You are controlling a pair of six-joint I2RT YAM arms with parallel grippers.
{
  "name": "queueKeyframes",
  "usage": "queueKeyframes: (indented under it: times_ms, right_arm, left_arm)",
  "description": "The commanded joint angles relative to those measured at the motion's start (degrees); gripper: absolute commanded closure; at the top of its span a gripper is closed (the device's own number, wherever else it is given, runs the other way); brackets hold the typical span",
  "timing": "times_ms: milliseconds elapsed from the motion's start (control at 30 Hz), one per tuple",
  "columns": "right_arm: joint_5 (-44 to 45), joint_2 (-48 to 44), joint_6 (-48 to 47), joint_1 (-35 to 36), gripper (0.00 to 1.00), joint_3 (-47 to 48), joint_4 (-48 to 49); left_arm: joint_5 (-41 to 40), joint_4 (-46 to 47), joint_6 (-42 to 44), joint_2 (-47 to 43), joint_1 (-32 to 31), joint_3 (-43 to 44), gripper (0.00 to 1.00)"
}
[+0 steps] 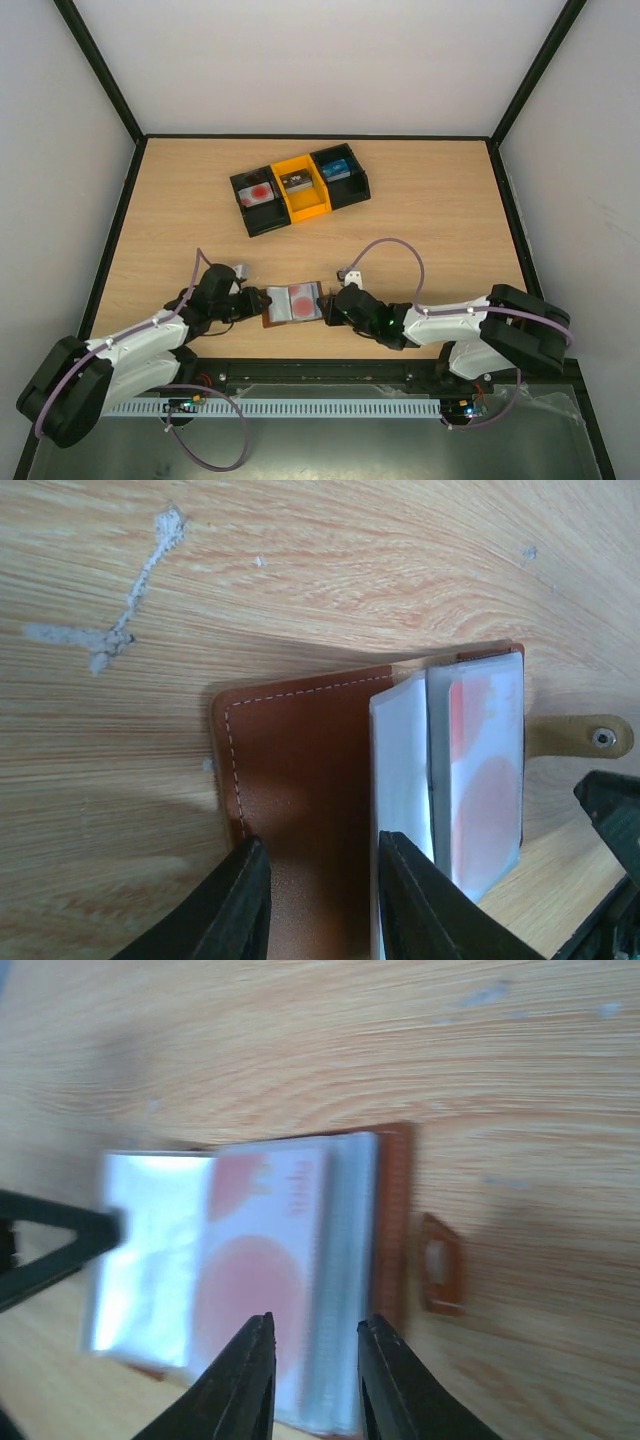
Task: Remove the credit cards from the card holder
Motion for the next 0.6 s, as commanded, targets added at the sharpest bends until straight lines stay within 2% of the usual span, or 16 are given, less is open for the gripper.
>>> queueKeyframes:
  times_ms: [0,167,333,567]
  right_arm:
    - [-6.50,-0.22,-0.08,-0.23,0.75,1.44,5.19]
    - [-9.63,4.14,1.46,-0.17,0.74,3.22,8.78]
    - [-7.94,5.54,3.20,-0.23,0.71,4.49,7.30]
    - [-4.73,6.48,4.13,-0.17,0.68,4.12,5.33]
  left_arm:
    - [-0.39,1.11,0.68,2.33,0.25,-1.00,0.69]
    - [-0.33,3.54,1.12,3.63,0.24,-1.60,0.78]
    - [-0.46,3.80,1.20,2.40,0.25,-1.65,0.88]
    - [-0.79,4.84,0.57,1.13,0.25,-2.89,0.92]
